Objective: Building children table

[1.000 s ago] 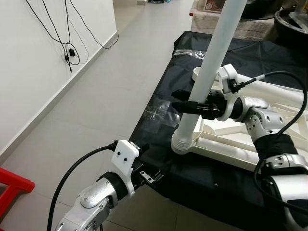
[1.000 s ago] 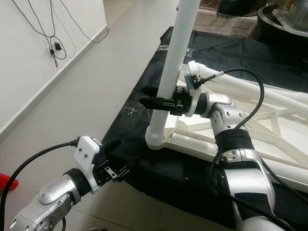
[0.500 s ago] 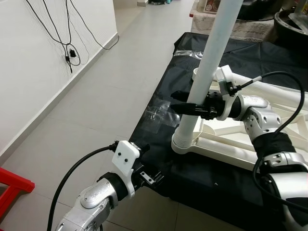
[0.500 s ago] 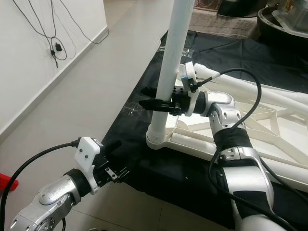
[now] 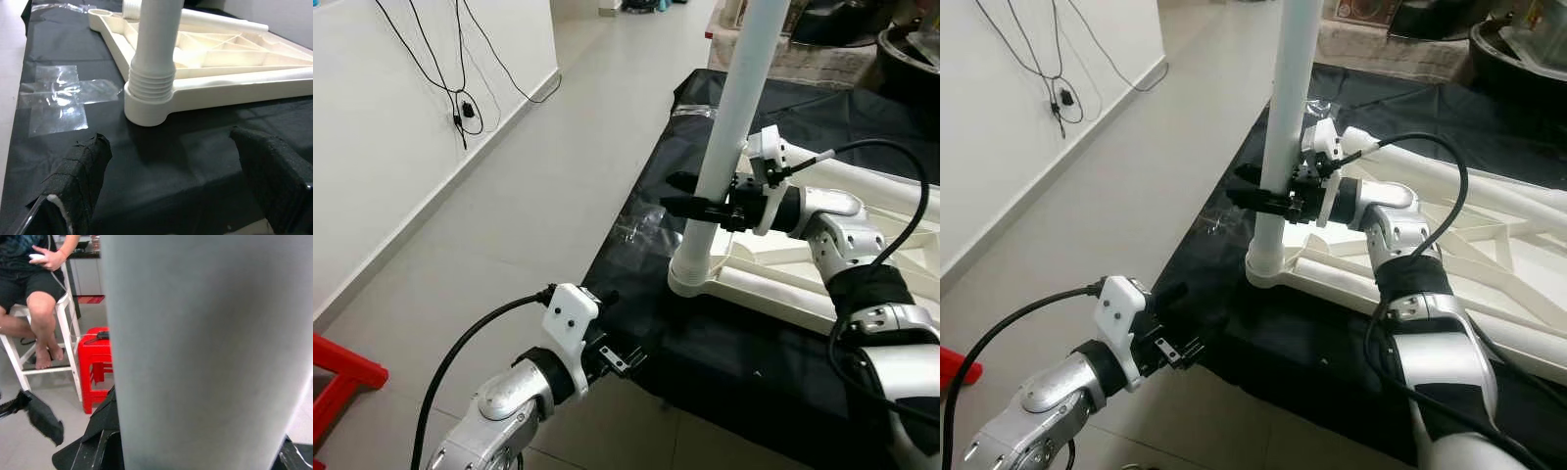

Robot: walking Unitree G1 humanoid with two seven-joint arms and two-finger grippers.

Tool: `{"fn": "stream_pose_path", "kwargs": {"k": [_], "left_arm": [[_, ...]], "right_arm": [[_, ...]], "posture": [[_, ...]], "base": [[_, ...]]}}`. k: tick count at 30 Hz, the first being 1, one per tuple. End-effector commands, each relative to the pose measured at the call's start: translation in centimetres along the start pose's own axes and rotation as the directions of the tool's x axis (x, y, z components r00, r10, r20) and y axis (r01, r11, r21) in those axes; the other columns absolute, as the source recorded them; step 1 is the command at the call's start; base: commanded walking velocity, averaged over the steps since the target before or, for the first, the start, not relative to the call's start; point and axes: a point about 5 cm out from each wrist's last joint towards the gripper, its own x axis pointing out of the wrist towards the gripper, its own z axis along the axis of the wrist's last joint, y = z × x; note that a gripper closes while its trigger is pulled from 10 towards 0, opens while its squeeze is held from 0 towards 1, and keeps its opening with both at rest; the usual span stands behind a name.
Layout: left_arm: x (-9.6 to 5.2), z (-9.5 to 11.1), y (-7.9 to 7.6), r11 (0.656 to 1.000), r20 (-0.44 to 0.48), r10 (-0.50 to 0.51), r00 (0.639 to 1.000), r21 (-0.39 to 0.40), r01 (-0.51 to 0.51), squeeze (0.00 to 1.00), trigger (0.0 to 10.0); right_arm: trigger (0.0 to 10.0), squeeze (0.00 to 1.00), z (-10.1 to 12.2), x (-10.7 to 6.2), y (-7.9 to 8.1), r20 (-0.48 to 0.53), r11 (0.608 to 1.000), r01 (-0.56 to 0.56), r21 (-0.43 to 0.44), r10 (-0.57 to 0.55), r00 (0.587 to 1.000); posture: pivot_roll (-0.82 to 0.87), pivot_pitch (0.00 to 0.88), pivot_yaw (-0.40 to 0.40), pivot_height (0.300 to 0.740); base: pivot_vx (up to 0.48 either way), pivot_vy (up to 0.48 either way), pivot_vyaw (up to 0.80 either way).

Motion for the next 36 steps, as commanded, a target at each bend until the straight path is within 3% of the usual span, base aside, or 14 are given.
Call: {"fn": "stream_pose_path", "kwargs": {"k": [1,5,13,14,20,24,26,27,29,31,33,34,35,36], "left_arm": [[-0.1,-0.3,0.2,1.0,-0.016,-0.002,1.0,0.012,0.002,0.0,10.0],[-0.1,-0.3,0.3,1.0,-0.017,0.0,1.0,0.017,0.0,0.0,10.0],[0.0,-0.4,0.4,1.0,-0.019,-0.001,1.0,0.02,0.001,0.0,10.0],[0.1,-0.4,0.5,1.0,-0.018,0.002,1.0,0.024,-0.002,0.0,10.0],[0.1,-0.5,0.6,1.0,-0.018,0.004,1.0,0.025,-0.003,0.0,10.0],[0.0,-0.5,0.7,1.0,-0.021,0.007,1.0,0.027,-0.007,0.0,10.0],[-0.1,-0.5,0.8,1.0,-0.022,0.011,1.0,0.03,-0.011,0.0,10.0],[-0.1,-0.5,0.8,1.0,-0.022,0.011,1.0,0.03,-0.011,0.0,10.0],[-0.1,-0.5,0.9,0.999,-0.022,0.013,1.0,0.031,-0.012,0.0,10.0],[-0.1,-0.5,0.9,0.999,-0.022,0.013,1.0,0.031,-0.012,0.0,10.0],[-0.1,-0.6,1.1,0.999,-0.022,0.016,1.0,0.035,-0.015,0.0,10.0],[-0.1,-0.6,1.1,0.999,-0.022,0.016,1.0,0.035,-0.015,0.0,10.0],[-0.1,-0.6,1.2,0.999,-0.022,0.018,1.0,0.037,-0.017,0.0,10.0],[-0.1,-0.6,1.2,0.999,-0.022,0.018,1.0,0.037,-0.017,0.0,10.0]], "right_arm": [[10.0,0.0,-0.2,-0.6,0.2,-0.01,1.0,0.007,-0.014,-0.007,1.0],[10.0,0.0,-0.6,-0.7,0.5,-0.013,1.0,0.024,-0.008,-0.024,1.0],[10.0,0.0,-1.0,-0.7,-0.2,-0.014,0.976,0.216,-0.004,-0.216,0.976],[10.0,0.0,-1.0,-0.5,-0.8,-0.028,0.944,0.331,0.008,-0.331,0.943],[10.0,0.0,-1.0,-0.5,-1.4,-0.025,0.895,0.445,0.027,-0.445,0.895],[10.0,0.0,-1.2,-0.6,-1.8,-0.025,0.83,0.556,0.029,-0.556,0.831],[10.0,0.0,-1.7,-0.5,-1.8,-0.052,0.737,0.675,0.048,-0.673,0.738],[10.0,0.0,-1.7,-0.5,-1.8,-0.052,0.737,0.675,0.048,-0.673,0.738],[10.0,0.0,-2.3,-0.6,-1.5,-0.073,0.627,0.778,0.031,-0.775,0.628],[10.0,0.0,-2.3,-0.6,-1.5,-0.073,0.627,0.778,0.031,-0.775,0.628],[10.0,0.0,-2.8,-0.8,-0.9,-0.091,0.451,0.892,-0.024,-0.89,0.447],[10.0,0.0,-2.8,-0.8,-0.9,-0.091,0.451,0.892,-0.024,-0.89,0.447],[10.0,0.0,-3.1,-0.9,-0.4,-0.102,0.361,0.931,-0.054,-0.929,0.354],[10.0,0.0,-3.1,-0.9,-0.4,-0.102,0.361,0.931,-0.054,-0.929,0.354]], "posture": [[0.12,0.197,-0.017,0.74],[0.11,0.196,-0.013,0.74],[0.11,0.195,-0.014,0.74],[0.11,0.196,-0.014,0.74],[0.11,0.195,-0.016,0.74],[0.11,0.198,-0.018,0.74],[0.12,0.195,-0.015,0.74],[0.12,0.195,-0.015,0.74],[0.11,0.195,-0.015,0.74],[0.11,0.195,-0.015,0.74],[0.11,0.194,-0.011,0.74],[0.11,0.194,-0.011,0.74],[0.11,0.191,-0.012,0.74],[0.11,0.191,-0.012,0.74]], "base": [[0.0,0.0,0.0],[0.0,0.0,0.0],[0.0,0.0,0.0],[0.0,0.0,0.0],[0.0,0.0,0.0],[0.0,0.0,0.0],[0.0,0.0,0.0],[0.0,0.0,0.0],[0.0,0.0,0.0],[0.0,0.0,0.0],[0.0,0.0,0.0],[0.0,0.0,0.0],[0.0,0.0,0.0],[0.0,0.0,0.0]]}}
